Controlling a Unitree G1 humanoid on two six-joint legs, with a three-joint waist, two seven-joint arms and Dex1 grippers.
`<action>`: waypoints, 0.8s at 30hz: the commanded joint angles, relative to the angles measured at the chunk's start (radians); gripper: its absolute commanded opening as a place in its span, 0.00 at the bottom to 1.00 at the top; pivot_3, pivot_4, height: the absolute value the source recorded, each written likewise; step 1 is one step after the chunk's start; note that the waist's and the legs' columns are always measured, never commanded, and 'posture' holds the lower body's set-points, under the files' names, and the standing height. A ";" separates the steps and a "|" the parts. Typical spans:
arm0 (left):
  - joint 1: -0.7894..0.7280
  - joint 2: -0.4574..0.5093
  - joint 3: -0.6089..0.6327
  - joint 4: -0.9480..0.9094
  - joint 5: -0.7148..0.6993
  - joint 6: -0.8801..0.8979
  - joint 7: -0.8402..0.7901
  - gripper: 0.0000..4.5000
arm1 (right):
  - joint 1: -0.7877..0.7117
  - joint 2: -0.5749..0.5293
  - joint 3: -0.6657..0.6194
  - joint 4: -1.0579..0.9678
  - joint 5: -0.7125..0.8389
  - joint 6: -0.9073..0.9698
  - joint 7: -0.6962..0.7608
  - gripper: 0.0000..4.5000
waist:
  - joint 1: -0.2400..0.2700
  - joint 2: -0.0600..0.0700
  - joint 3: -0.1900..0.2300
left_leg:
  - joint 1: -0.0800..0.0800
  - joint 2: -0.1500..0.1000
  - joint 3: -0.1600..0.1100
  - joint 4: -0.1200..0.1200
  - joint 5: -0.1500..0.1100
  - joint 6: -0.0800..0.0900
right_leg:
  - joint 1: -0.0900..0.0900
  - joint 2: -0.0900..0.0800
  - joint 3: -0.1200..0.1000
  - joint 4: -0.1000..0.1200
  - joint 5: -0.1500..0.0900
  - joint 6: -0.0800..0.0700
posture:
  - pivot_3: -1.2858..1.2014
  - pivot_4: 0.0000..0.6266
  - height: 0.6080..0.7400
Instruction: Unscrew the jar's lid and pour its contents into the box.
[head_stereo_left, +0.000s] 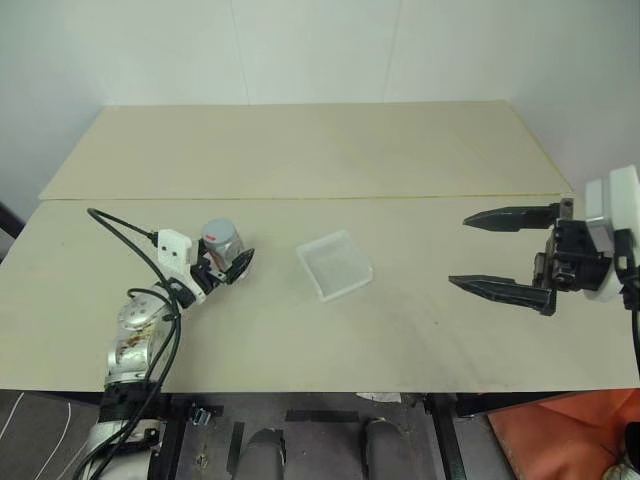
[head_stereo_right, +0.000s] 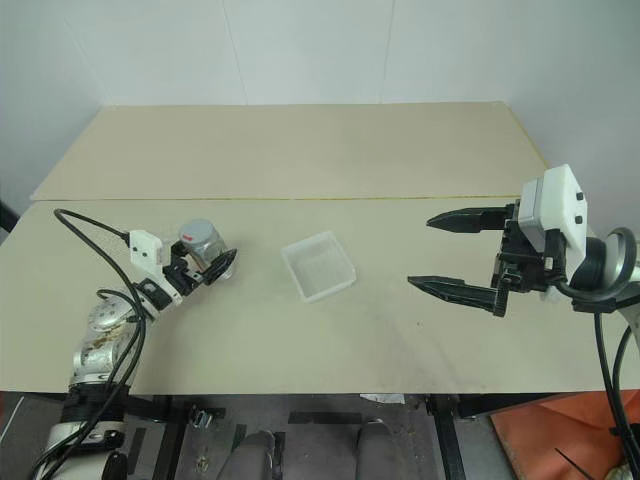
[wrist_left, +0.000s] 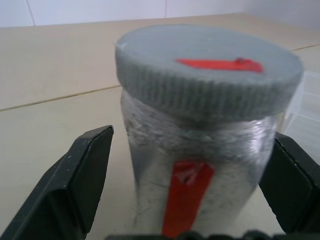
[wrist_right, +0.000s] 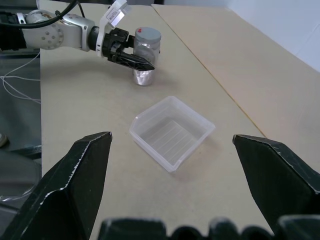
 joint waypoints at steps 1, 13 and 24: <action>-0.033 -0.009 -0.007 0.010 0.015 -0.054 -0.002 1.00 | -0.012 -0.019 -0.036 -0.021 0.018 -0.003 -0.003 1.00 | 0.000 0.000 0.000 | 0.000 0.000 0.000 0.000 0.000 0.000 | 0.000 0.000 0.000 0.000 0.000 0.000 | 0.52 0.24 1.00; -0.026 -0.022 -0.016 0.021 0.026 -0.097 -0.010 0.44 | -0.001 -0.018 -0.045 -0.038 0.022 -0.005 -0.009 1.00 | 0.000 0.000 0.000 | 0.000 0.000 0.000 0.000 0.000 0.000 | 0.001 0.000 0.000 0.000 0.000 0.000 | 0.52 0.24 1.00; -0.135 0.168 -0.079 -0.189 -0.090 0.212 -0.242 0.44 | -0.147 0.091 0.126 -0.060 0.031 0.009 -0.135 1.00 | -0.006 0.000 0.000 | 0.001 0.000 -0.001 0.000 0.000 0.000 | 0.001 0.000 0.000 0.000 0.000 0.000 | 0.52 0.24 1.00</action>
